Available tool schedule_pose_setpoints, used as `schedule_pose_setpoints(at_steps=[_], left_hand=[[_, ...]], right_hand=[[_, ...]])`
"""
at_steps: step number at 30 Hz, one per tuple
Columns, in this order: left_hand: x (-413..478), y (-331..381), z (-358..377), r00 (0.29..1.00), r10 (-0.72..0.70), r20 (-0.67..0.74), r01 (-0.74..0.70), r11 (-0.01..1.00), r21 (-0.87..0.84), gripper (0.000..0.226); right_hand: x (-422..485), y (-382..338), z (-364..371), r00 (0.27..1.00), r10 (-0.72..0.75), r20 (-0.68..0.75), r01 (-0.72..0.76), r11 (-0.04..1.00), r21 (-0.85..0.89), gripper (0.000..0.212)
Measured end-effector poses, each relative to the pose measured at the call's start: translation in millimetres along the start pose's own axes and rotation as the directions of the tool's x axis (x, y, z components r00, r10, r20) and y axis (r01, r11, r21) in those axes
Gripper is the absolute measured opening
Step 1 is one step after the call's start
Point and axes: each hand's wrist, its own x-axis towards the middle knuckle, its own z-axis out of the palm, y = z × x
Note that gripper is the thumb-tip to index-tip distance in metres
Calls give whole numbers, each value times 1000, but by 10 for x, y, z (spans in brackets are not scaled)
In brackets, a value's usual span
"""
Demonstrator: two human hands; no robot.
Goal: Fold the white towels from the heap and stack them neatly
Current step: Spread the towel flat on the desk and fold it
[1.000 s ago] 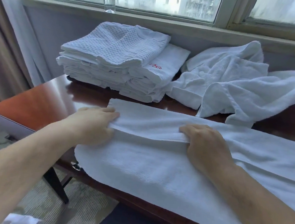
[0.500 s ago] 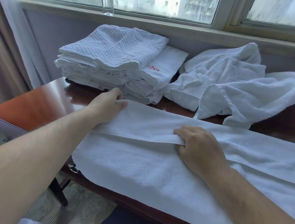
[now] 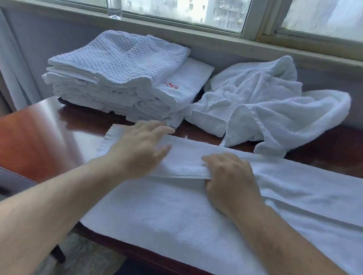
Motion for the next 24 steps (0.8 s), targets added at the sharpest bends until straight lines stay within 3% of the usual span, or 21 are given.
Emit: schedule_pose_setpoints(at_steps=[2,3,6,10,13,16,21,24], left_hand=[[-112,45,145,973,7,229,-12,1000,18,79],[-136,25,186,961,-9,277,-10,998,70,84],[-125,-1,203,946,-51,319,5,989,145,79],[-73,318,232,939,-135,316,78,979,186,63],[-37,851,368,966,49,254,-71,995,76,58],[-45,1183,528,935,131,329,-146,989,22,60],[-74,1123,567,917,112,382,-155,984,83,62],[-16,1341,570,903,11,428,-58,994,97,63]], right_hand=[[-20,138,-70,997,81,14,-79,989,-123,45],[-53,243,-108,990,137,25,-131,978,-160,46],[-206,574,-205,955,291,51,-280,946,-167,39],[-303,642,-159,965,250,72,-247,967,-56,36],[-301,568,-111,979,194,63,-194,981,-3,38],[-330,662,-164,977,205,58,-204,979,-25,43],[-618,1267,-369,911,407,66,-404,913,-57,47],[-780,1574,-429,849,527,39,-528,849,-9,57]])
